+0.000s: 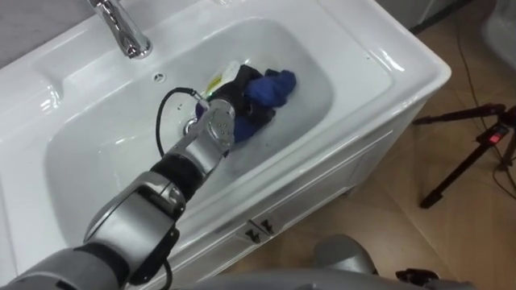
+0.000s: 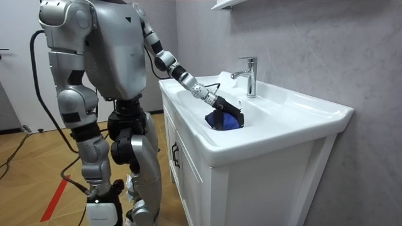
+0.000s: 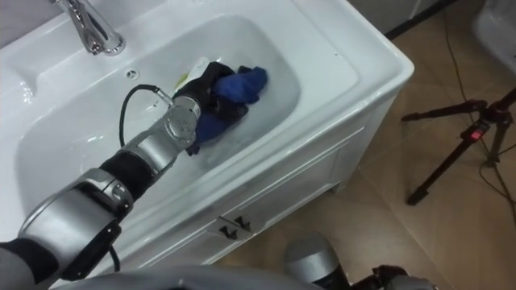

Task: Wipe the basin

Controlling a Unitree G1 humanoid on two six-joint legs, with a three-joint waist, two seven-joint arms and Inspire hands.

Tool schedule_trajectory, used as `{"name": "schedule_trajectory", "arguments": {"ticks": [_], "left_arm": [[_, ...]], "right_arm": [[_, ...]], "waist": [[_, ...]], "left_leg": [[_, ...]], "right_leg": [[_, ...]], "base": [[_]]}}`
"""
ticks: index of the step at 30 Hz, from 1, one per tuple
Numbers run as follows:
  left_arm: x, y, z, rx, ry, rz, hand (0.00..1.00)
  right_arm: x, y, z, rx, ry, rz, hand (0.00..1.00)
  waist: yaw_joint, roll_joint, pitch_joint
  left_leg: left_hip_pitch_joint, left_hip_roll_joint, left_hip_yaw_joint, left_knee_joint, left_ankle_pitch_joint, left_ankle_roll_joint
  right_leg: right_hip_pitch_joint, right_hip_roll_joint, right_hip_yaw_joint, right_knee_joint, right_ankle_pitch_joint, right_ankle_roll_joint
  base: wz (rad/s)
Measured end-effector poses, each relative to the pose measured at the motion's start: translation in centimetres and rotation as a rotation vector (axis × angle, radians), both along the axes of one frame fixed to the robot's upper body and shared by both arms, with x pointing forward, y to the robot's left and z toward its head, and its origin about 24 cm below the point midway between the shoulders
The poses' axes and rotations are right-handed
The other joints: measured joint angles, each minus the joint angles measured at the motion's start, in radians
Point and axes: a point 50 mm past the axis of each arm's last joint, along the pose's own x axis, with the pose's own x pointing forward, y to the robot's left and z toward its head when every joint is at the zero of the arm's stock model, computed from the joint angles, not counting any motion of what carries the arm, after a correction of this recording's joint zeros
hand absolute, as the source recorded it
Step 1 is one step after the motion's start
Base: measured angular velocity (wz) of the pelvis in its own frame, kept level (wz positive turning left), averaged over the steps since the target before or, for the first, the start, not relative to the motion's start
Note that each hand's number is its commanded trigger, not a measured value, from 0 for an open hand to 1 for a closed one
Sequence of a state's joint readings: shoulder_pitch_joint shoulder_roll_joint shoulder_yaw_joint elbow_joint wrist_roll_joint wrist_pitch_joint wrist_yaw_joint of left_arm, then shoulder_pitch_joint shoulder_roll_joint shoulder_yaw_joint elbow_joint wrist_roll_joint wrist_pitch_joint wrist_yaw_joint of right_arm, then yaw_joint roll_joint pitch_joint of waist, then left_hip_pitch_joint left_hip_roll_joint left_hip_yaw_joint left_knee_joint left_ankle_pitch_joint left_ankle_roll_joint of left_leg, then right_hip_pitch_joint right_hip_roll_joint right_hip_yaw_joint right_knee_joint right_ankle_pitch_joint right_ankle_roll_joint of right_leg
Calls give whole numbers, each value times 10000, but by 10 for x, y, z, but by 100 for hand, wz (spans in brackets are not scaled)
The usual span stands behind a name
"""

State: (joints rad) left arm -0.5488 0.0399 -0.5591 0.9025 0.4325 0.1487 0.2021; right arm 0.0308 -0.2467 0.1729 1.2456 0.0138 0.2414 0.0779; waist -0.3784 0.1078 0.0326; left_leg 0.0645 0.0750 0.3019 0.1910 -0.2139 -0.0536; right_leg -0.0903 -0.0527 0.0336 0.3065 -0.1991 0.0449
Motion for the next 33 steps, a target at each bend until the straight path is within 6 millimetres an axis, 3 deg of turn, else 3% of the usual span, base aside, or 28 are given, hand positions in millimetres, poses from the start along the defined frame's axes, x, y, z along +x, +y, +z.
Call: {"name": "schedule_trajectory", "arguments": {"ticks": [2, 8, 10, 16, 20, 25, 33], "left_arm": [[1, 4, 0, 504, -223, -152, 100], [0, 26, -8, 1803, -251, 41, 100], [-1, 45, -14, 2661, -131, 318, 100], [-4, 95, -18, 4265, 152, 979, 100], [-6, 107, -19, 5223, 105, 769, 100], [-8, 121, -19, 6535, 42, 531, 100], [-6, 140, -14, 6767, 156, 1278, 100]], "right_arm": [[0, -1, 0, 21, -50, -216, 0], [-16, -6, 0, -40, 251, -806, 0], [-21, -8, 1, -109, 360, -1005, 0], [-17, -13, 2, -196, 124, -1314, 0], [-17, -15, 3, -225, 80, -1419, 0], [2, -14, 4, -188, -220, -1022, 0], [18, -15, 6, -408, -707, -819, 0]], "waist": [[12, -69, 46], [-21, -56, 30], [75, -47, 22], [61, -104, -45], [242, -196, -42], [327, -297, -80], [345, -584, -38]], "left_leg": [[36, 2, 121, 2, 0, 0], [32, 13, 293, 35, 0, 0], [119, 41, 565, 27, 0, -1], [-17, 80, 702, 1, -1, -1], [-24, 109, 714, 25, -1, -1], [-263, 169, 748, 198, -1, -2], [-757, 321, 770, 495, 2, -7]], "right_leg": [[-1, 19, 99, 11, -9, 1], [-154, 57, 275, 58, -5, 1], [-201, 115, 460, 88, 26, -26], [-444, 198, 623, 224, 85, -56], [-484, 226, 638, 225, 104, -67], [-715, 231, 534, 441, 116, -111], [-1088, 289, 442, 522, 230, -215]], "base": [[-14], [-10], [-27], [-11], [-1], [0], [0]]}}
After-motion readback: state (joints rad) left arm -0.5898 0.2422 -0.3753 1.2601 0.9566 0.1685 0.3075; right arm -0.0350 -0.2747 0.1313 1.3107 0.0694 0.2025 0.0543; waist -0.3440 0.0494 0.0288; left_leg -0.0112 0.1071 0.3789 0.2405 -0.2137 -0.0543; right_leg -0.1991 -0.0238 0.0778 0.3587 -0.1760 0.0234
